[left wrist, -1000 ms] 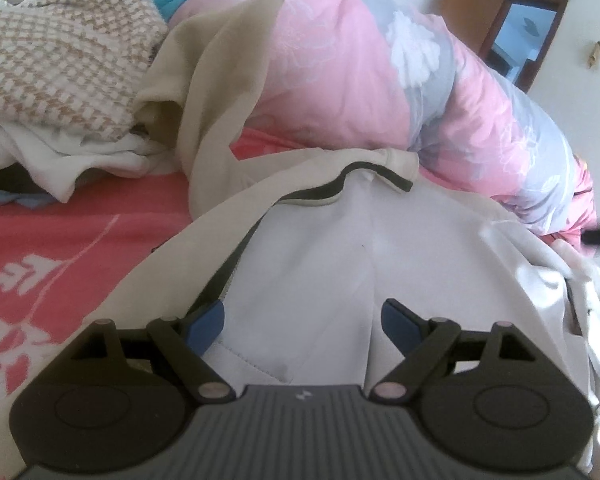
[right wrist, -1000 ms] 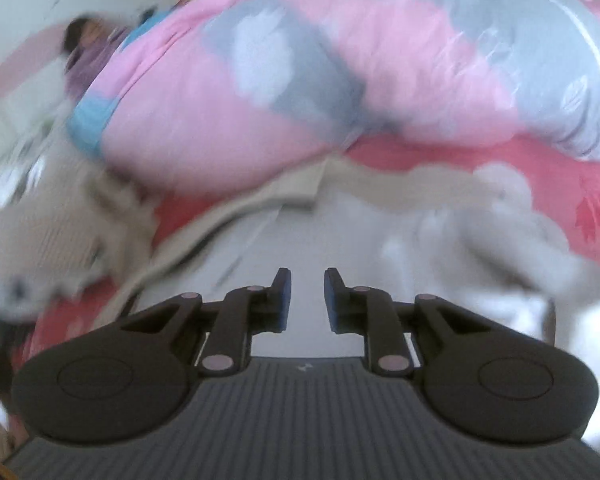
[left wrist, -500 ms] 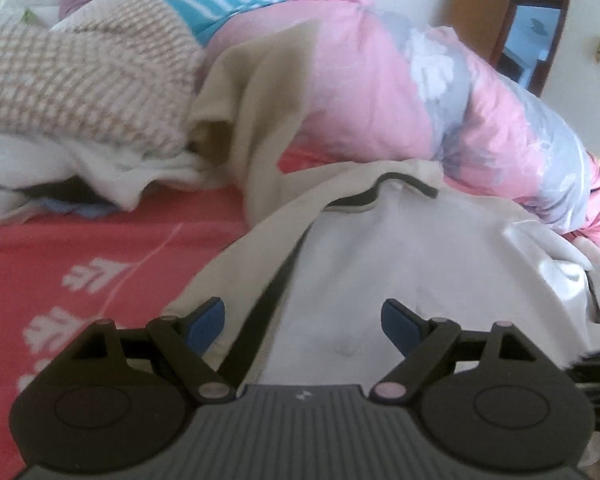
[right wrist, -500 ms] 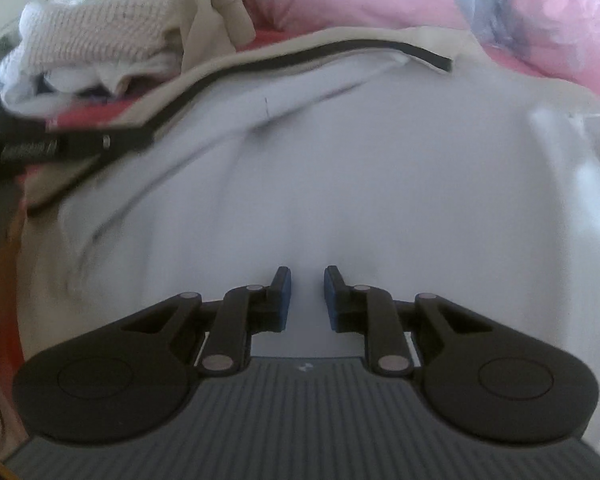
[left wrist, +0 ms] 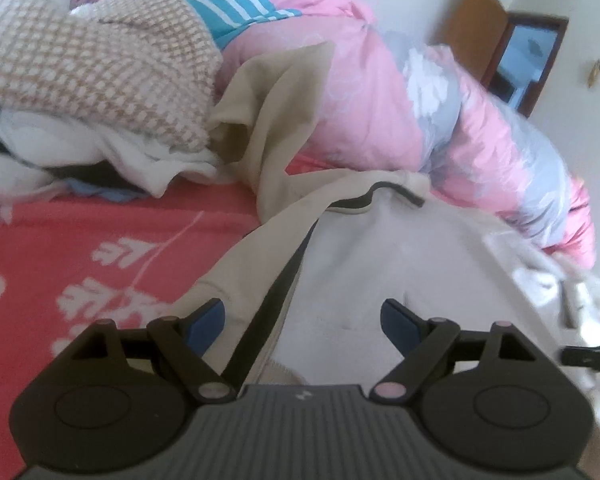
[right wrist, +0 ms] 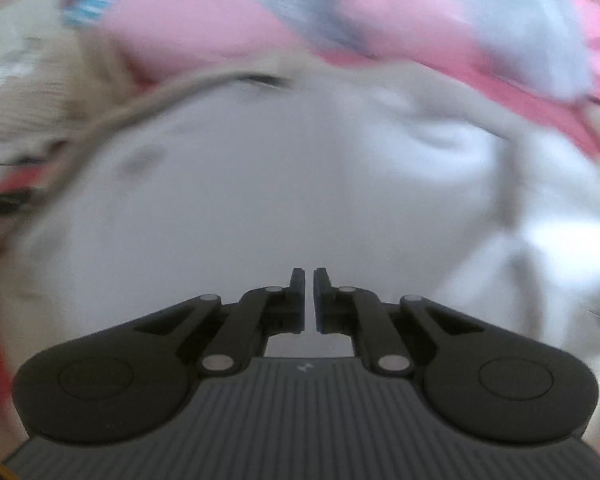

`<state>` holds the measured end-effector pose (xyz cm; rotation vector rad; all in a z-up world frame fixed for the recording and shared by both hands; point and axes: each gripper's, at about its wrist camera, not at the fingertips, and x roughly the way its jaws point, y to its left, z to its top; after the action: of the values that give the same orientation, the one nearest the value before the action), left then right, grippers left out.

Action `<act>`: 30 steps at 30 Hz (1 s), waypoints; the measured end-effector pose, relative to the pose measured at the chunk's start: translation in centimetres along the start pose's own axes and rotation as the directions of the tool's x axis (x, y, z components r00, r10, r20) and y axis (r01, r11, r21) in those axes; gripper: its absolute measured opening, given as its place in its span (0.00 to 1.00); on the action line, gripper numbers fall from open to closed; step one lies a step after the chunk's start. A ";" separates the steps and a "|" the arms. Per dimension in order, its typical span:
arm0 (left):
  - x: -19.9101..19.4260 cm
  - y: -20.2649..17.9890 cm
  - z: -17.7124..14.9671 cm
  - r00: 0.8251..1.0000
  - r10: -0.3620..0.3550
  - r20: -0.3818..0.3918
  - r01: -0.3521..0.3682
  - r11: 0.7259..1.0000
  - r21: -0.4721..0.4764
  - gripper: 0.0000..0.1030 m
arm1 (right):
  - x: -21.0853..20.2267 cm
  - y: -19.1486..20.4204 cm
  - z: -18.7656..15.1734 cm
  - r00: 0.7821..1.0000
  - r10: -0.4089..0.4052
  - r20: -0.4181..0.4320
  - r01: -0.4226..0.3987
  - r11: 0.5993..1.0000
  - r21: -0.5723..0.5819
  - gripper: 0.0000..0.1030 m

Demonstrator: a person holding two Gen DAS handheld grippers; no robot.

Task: Fold clothes
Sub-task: 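Lift the hoodie side with the left tool and fold it toward the right tool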

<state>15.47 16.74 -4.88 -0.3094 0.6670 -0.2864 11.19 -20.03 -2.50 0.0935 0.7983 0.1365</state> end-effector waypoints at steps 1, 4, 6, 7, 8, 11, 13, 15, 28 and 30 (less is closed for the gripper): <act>-0.4 0.4 -0.2 1.000 -0.021 -0.005 0.021 1.000 -0.010 0.85 | 0.3 1.8 0.2 0.998 0.055 0.009 -0.055 0.998 -0.023 0.05; -1.2 1.7 -1.4 0.994 -0.105 -0.041 0.103 0.993 -0.050 0.88 | 1.8 7.0 0.8 0.979 0.202 0.003 -0.200 0.975 -0.100 0.05; -1.7 2.4 -2.0 0.989 -0.143 -0.048 0.141 0.989 -0.052 0.88 | 2.7 9.4 0.8 0.963 0.269 -0.008 -0.268 0.954 -0.133 0.05; -1.9 2.5 -2.2 0.988 -0.145 -0.047 0.143 0.989 -0.043 0.89 | 2.9 10.2 0.9 0.956 0.294 -0.011 -0.292 0.946 -0.139 0.05; -2.1 2.6 -2.4 0.988 -0.147 -0.047 0.145 0.989 -0.036 0.89 | 3.2 10.6 0.8 0.951 0.309 -0.011 -0.307 0.940 -0.146 0.05; -3.0 2.8 -2.8 0.989 -0.144 -0.045 0.143 0.989 -0.020 0.89 | 3.6 10.8 0.3 0.947 0.322 -0.006 -0.319 0.935 -0.156 0.05; -3.8 2.8 -3.1 0.991 -0.131 -0.035 0.131 0.991 -0.001 0.89 | 3.6 10.8 -0.4 0.946 0.324 -0.006 -0.321 0.934 -0.154 0.05; -4.5 2.9 -3.6 0.993 -0.113 -0.020 0.113 0.994 0.007 0.89 | 3.9 10.8 -1.4 0.946 0.324 -0.012 -0.322 0.934 -0.157 0.05; -6.7 4.0 -6.8 0.998 -0.004 0.061 0.012 0.992 -0.128 0.84 | 5.0 10.6 -2.9 0.939 0.340 0.056 -0.330 0.933 -0.141 0.06; -6.5 3.7 -6.8 0.998 0.025 0.066 -0.017 0.993 -0.121 0.82 | 5.7 10.5 -2.7 0.939 0.340 0.056 -0.331 0.935 -0.125 0.06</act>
<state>6.83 21.19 -7.71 -0.4253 0.6216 -0.2154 12.25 -8.72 -7.01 0.1260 0.6908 0.5000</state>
